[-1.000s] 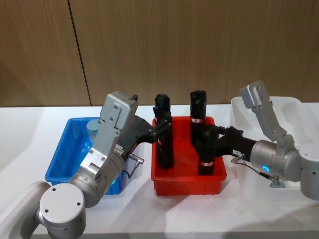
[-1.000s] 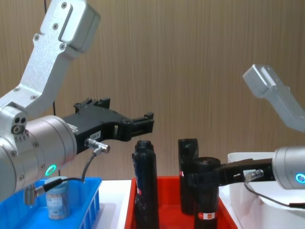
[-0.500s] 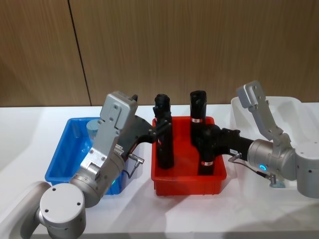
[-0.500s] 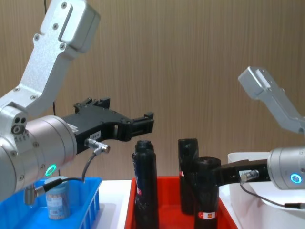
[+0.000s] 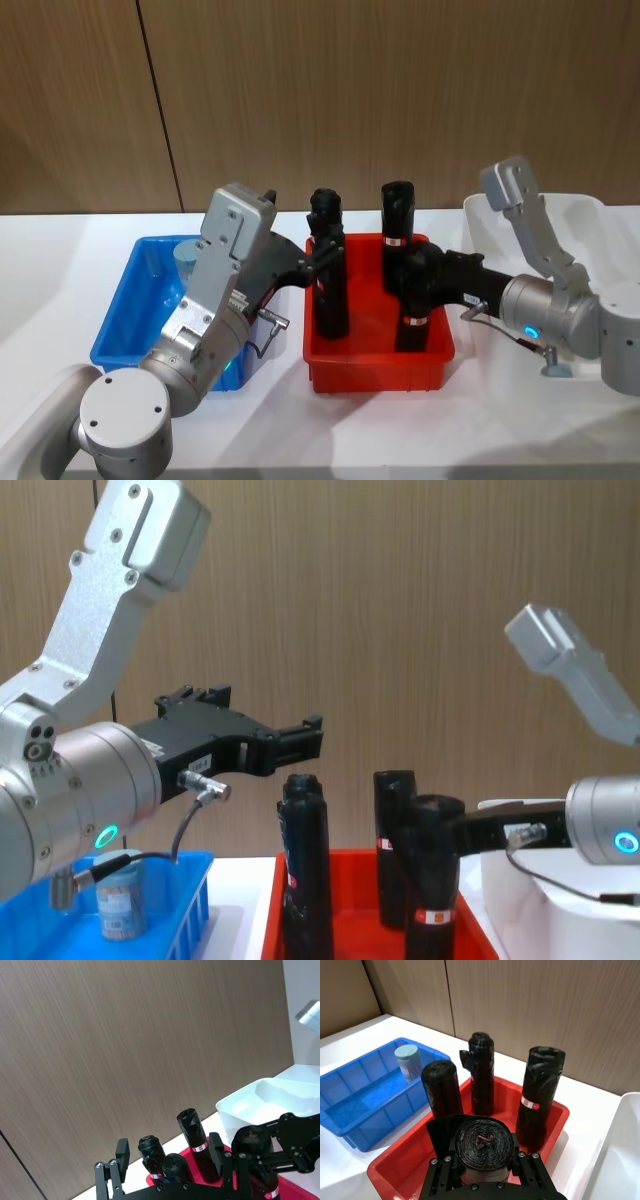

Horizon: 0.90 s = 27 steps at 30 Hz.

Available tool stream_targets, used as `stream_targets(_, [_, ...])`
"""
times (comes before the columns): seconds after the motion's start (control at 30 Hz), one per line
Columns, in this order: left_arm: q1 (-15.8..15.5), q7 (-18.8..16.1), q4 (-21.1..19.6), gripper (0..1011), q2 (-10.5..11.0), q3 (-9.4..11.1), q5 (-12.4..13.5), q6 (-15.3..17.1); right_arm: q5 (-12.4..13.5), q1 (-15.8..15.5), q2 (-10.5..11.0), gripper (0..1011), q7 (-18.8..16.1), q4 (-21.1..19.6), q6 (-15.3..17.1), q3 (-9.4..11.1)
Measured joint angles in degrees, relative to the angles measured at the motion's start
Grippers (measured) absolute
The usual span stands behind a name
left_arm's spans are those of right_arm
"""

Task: Pick the cotton swabs from the blue box and place them into the white box.

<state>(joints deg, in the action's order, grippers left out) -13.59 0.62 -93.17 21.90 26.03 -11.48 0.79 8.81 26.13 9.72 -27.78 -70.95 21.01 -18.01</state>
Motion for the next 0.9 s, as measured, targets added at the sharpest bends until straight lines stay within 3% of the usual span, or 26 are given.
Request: stream_targets(0.9, [0.0,0.0,0.0,1003,0.0,0.0,0.0,0.0,2.18,-1.67,4.27,542,3.36,-11.81,-0.09,3.86])
